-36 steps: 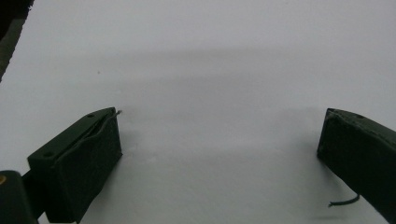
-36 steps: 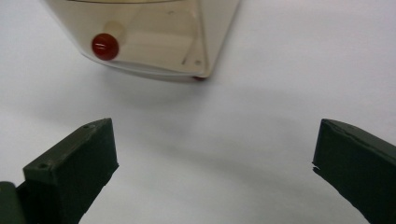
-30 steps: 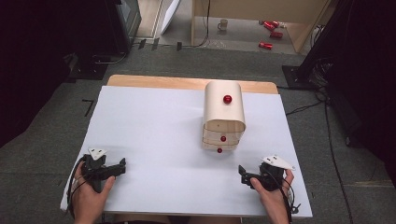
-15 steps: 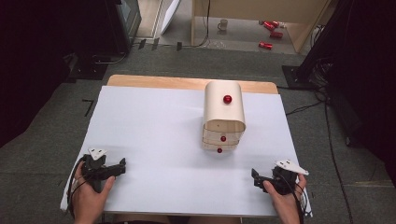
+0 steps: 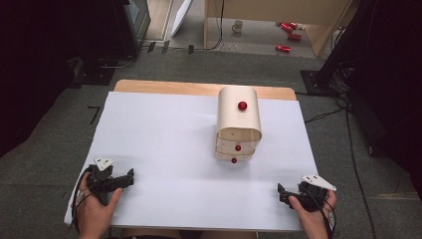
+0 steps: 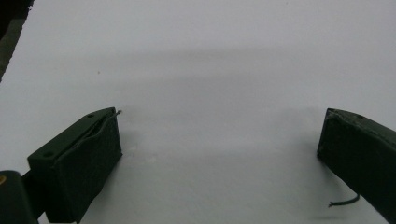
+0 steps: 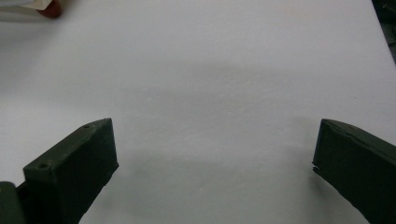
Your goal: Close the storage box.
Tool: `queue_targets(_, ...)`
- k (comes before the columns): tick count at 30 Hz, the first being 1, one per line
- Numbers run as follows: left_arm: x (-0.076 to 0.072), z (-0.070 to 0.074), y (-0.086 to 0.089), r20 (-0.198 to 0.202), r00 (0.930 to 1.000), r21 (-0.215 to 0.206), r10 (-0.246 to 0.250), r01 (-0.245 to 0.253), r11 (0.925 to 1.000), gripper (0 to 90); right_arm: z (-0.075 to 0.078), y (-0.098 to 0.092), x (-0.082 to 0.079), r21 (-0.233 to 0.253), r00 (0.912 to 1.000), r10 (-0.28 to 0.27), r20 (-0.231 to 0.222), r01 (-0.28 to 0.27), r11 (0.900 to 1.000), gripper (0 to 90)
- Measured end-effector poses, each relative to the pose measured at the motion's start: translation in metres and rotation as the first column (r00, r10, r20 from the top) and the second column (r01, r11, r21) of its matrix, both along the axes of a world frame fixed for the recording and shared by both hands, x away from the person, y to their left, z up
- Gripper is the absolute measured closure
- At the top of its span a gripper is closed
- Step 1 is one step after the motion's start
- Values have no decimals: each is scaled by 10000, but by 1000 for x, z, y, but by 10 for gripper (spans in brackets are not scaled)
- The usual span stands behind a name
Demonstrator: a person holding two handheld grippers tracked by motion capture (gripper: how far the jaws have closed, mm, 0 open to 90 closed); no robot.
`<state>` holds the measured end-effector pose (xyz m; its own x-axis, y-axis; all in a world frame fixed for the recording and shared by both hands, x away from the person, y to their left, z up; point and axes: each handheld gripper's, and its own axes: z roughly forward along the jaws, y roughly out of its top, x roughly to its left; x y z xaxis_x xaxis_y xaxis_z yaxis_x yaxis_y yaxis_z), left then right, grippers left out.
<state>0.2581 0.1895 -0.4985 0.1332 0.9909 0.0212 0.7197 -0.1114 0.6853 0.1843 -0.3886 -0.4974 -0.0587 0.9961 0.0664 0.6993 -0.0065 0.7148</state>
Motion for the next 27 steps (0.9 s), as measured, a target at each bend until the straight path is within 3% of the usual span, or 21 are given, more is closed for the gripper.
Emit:
queue_targets(5, 0, 0, 0, 0, 10000, -4, 0, 0, 10000, 0, -5, -3, 2, -147, 10000, -58, -77, 57, 9999, 0)
queue_targets(7, 0, 0, 0, 0, 10000, -5, 0, 0, 10000, 0, -7, 1, 2, -539, 10000, 0, -30, -1, 9985, 0)
queue_targets(27, 0, 0, 0, -3, 10000, -1, 0, 0, 10000, 0, -8, 0, 1, -485, 10000, -30, 47, 32, 9988, 0)
